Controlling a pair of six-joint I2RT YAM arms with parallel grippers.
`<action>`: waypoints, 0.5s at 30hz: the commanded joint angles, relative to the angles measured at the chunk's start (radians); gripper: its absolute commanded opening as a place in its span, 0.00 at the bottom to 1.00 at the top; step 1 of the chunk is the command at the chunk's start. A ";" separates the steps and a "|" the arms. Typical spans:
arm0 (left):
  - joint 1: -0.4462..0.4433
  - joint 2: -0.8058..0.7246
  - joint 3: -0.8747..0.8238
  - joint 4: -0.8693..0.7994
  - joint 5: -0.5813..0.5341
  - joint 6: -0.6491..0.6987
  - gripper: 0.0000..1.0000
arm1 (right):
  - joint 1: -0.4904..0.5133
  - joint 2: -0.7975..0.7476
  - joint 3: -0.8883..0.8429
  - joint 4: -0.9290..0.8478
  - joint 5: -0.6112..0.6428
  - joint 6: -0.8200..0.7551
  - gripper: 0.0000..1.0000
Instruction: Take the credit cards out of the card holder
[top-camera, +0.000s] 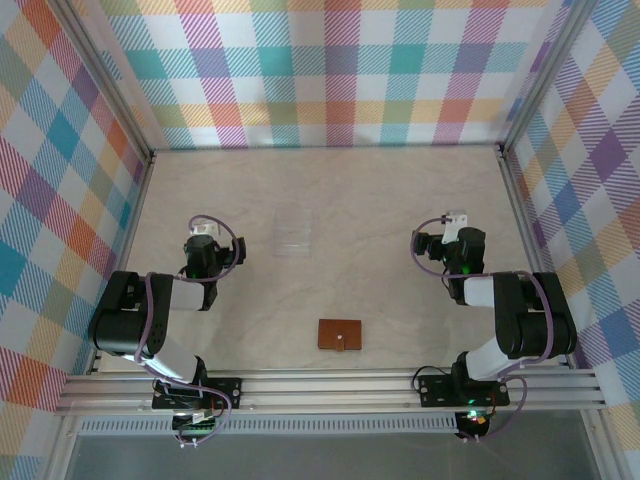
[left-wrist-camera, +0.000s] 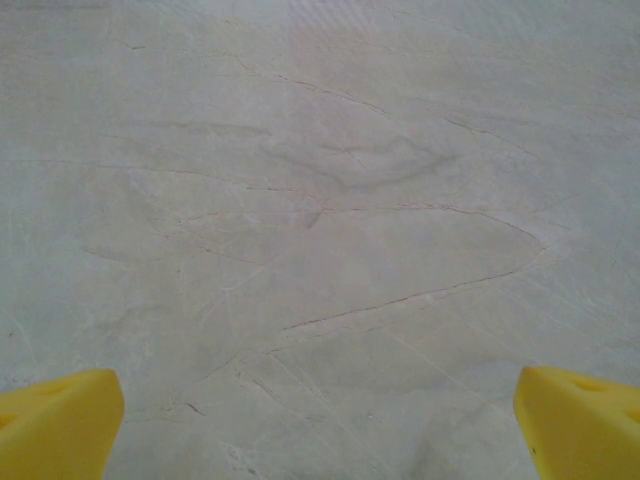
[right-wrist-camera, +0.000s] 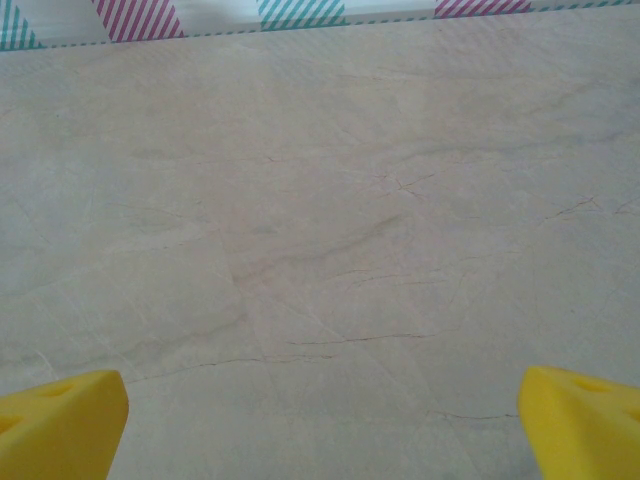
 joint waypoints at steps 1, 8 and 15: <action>-0.003 -0.003 0.019 0.039 0.000 0.008 1.00 | -0.006 0.006 0.007 0.032 -0.019 -0.008 1.00; -0.003 -0.002 0.020 0.039 0.001 0.007 1.00 | -0.006 0.006 0.007 0.031 -0.019 -0.008 1.00; -0.014 -0.042 0.042 -0.026 -0.051 0.003 1.00 | 0.008 -0.128 0.078 -0.241 0.074 0.025 1.00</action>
